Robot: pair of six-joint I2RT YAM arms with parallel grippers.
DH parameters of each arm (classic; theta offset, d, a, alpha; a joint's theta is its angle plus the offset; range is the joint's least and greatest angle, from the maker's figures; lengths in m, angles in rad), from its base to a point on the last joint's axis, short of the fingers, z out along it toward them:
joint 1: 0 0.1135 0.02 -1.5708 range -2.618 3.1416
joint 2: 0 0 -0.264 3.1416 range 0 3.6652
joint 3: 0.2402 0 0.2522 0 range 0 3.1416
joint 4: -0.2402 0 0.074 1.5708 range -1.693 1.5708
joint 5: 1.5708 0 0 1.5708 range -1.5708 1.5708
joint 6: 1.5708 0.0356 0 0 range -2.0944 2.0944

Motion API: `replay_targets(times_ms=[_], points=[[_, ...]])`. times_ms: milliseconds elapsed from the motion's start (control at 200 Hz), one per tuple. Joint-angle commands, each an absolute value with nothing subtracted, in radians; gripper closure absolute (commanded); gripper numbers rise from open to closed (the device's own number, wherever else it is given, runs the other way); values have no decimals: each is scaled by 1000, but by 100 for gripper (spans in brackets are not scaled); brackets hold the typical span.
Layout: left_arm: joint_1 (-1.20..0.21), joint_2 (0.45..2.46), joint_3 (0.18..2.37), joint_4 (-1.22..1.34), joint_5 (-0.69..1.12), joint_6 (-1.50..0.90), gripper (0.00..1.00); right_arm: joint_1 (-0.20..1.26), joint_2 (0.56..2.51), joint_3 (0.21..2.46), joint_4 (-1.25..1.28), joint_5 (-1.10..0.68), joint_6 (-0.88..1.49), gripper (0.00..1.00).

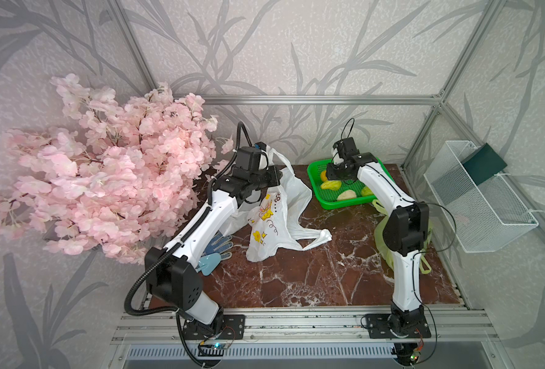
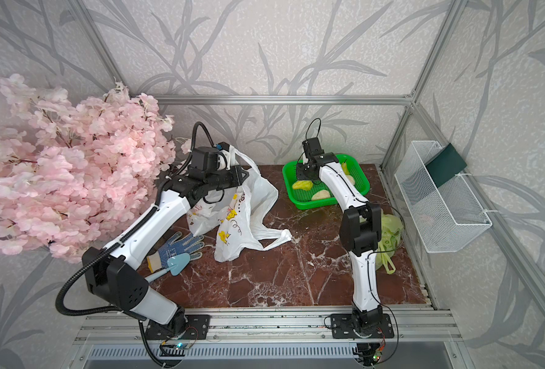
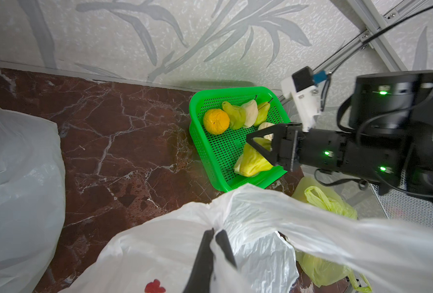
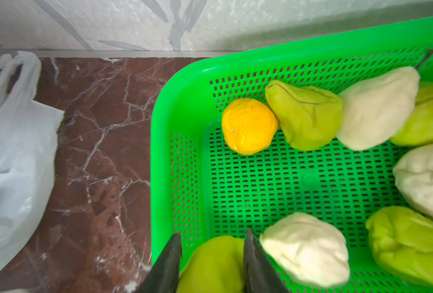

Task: Place the pears into plastic bags & tie knots
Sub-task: Pick up the pear from the basket, then place the pear in the plastic bag.

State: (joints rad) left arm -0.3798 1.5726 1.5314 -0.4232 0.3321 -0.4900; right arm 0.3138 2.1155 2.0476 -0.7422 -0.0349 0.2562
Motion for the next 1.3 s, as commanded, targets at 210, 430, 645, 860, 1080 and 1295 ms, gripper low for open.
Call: replay_targets(times_ms=[210, 430, 645, 860, 1080, 1295], points=[[-391, 1607, 1592, -453, 309, -484, 100, 448, 1633, 1711, -475, -166, 434, 70], [-398, 1626, 1640, -480, 318, -502, 100, 599, 1461, 1421, -91, -282, 709, 75], [-416, 1599, 1662, -499, 296, -625, 100, 635, 1527, 1195, 190, -127, 873, 83], [-441, 1522, 1522, -330, 360, -861, 100, 647, 1592, 1289, -149, 209, 508, 82], [-509, 1530, 1503, -227, 396, -966, 100, 646, 1549, 1343, -255, 315, 263, 83], [-520, 1564, 1468, -107, 418, -1050, 100, 666, 1552, 1292, -173, 58, 525, 83]])
